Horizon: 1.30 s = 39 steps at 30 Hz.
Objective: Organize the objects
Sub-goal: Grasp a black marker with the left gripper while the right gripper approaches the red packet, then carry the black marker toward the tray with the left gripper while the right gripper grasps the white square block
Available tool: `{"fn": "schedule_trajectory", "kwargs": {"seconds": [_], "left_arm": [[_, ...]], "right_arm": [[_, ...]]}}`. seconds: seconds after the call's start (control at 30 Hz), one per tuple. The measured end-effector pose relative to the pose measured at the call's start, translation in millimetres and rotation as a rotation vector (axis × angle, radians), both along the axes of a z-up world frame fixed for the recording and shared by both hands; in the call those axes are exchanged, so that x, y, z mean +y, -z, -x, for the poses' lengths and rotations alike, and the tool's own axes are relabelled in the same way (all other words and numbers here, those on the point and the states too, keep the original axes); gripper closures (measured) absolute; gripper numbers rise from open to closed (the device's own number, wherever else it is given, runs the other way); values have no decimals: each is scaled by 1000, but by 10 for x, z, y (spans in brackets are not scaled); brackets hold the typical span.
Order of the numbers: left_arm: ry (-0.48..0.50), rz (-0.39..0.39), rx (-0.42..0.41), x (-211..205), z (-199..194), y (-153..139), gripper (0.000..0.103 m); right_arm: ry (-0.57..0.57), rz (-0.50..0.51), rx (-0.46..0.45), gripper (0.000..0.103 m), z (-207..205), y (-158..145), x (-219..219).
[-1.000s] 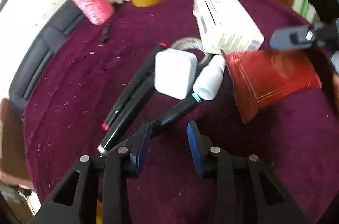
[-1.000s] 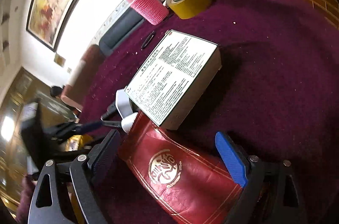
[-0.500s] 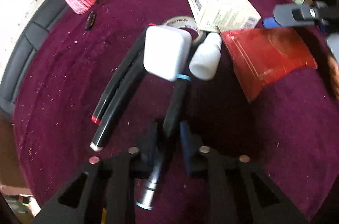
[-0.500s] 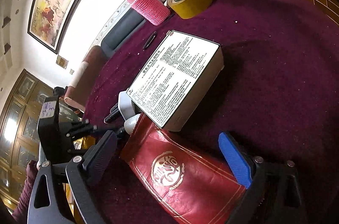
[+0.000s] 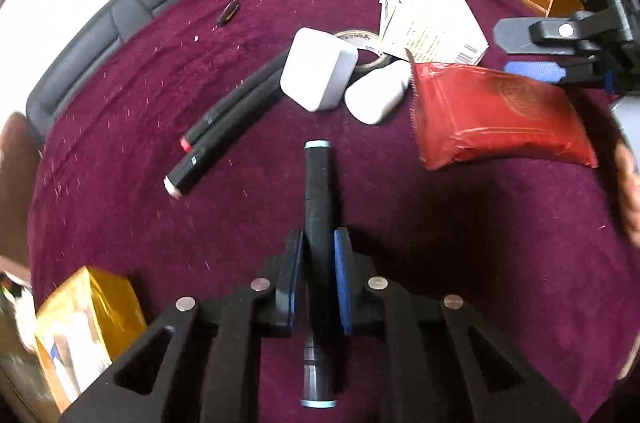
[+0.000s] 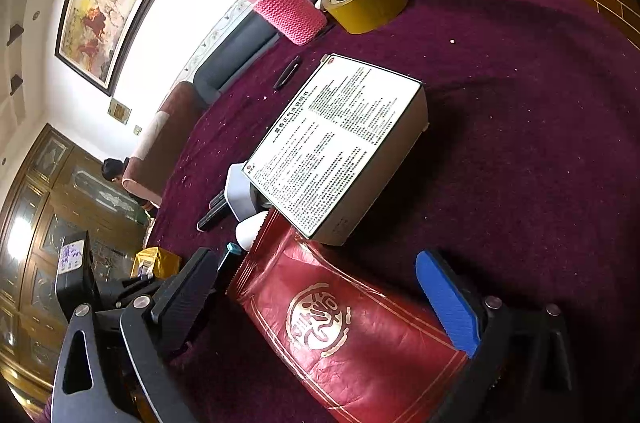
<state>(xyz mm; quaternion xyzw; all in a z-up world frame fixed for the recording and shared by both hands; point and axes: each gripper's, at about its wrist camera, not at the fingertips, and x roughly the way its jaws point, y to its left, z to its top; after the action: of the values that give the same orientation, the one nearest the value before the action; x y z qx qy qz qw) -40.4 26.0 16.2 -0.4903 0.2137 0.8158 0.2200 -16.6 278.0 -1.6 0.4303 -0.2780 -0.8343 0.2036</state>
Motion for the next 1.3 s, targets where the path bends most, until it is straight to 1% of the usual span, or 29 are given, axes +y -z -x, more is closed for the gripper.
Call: {"fn": "schedule_trajectory", "kwargs": {"seconds": [0.03,0.1,0.17,0.2,0.33,0.4,0.5,0.53,0.57,0.63,0.67,0.8,0.83,0.87,0.9,0.97,1.03,1.07,1.13,1.17,1.2,1.23,1.27,1.3], "left_arm": [[-10,-38,-11,-32,-57,-27,89],[-36,-65,14,-110,-197,-84,89],[-70,-146,20,-245,-330,-214,89],[-84,-173,28,-289,-394,-271,89],[-136,-303,97,-580,-752,-547,89],[-162,-348,132,-719,-929,-660,89],[-202,-389,166,-931,-1126,-757,89],[-209,-395,169,-991,-1177,-779,89],[-217,-394,176,-1046,-1212,-800,89],[-236,-385,205,-1160,-1288,-838,89],[-243,-388,217,-1228,-1331,-864,89],[-272,-410,257,-1465,-1472,-924,89],[-281,-415,267,-1542,-1518,-939,89],[-289,-420,272,-1604,-1545,-943,89],[-297,-428,271,-1669,-1559,-939,89],[-315,-444,270,-1790,-1581,-919,89],[-331,-454,269,-1901,-1605,-895,89],[-341,-458,270,-1963,-1619,-882,89],[-357,-464,274,-2053,-1642,-862,89],[-364,-467,274,-2092,-1644,-853,89],[-373,-470,275,-2142,-1654,-840,89],[-383,-472,275,-2194,-1666,-827,89],[-392,-473,275,-2244,-1669,-815,89],[-402,-474,275,-2303,-1671,-802,89]], "right_arm": [[-3,-1,3,1,6,1,-2],[-6,0,7,1,9,6,-6],[-5,5,11,1,-5,15,6],[-4,9,12,1,-4,17,12],[7,29,18,1,-9,31,40],[23,25,22,1,-19,24,50],[120,-66,36,0,-67,-41,86],[146,-68,30,0,-71,-62,104],[175,-48,19,0,-85,-86,144],[218,-18,0,0,-110,-160,199],[242,-22,-13,0,-112,-217,206],[266,-35,-63,0,9,-403,104],[276,-51,-61,0,21,-475,62],[269,-69,-38,0,9,-568,-15],[245,-93,-6,0,1,-665,-119],[156,-155,50,0,19,-843,-446],[56,-232,74,0,65,-902,-804],[7,-290,77,0,129,-904,-1026],[-36,-398,67,2,251,-857,-1314],[-45,-468,59,7,332,-800,-1459],[-49,-510,51,10,375,-745,-1530],[-55,-552,33,17,461,-682,-1616],[-60,-580,4,24,533,-601,-1656],[-63,-597,-19,27,599,-546,-1703]]}}
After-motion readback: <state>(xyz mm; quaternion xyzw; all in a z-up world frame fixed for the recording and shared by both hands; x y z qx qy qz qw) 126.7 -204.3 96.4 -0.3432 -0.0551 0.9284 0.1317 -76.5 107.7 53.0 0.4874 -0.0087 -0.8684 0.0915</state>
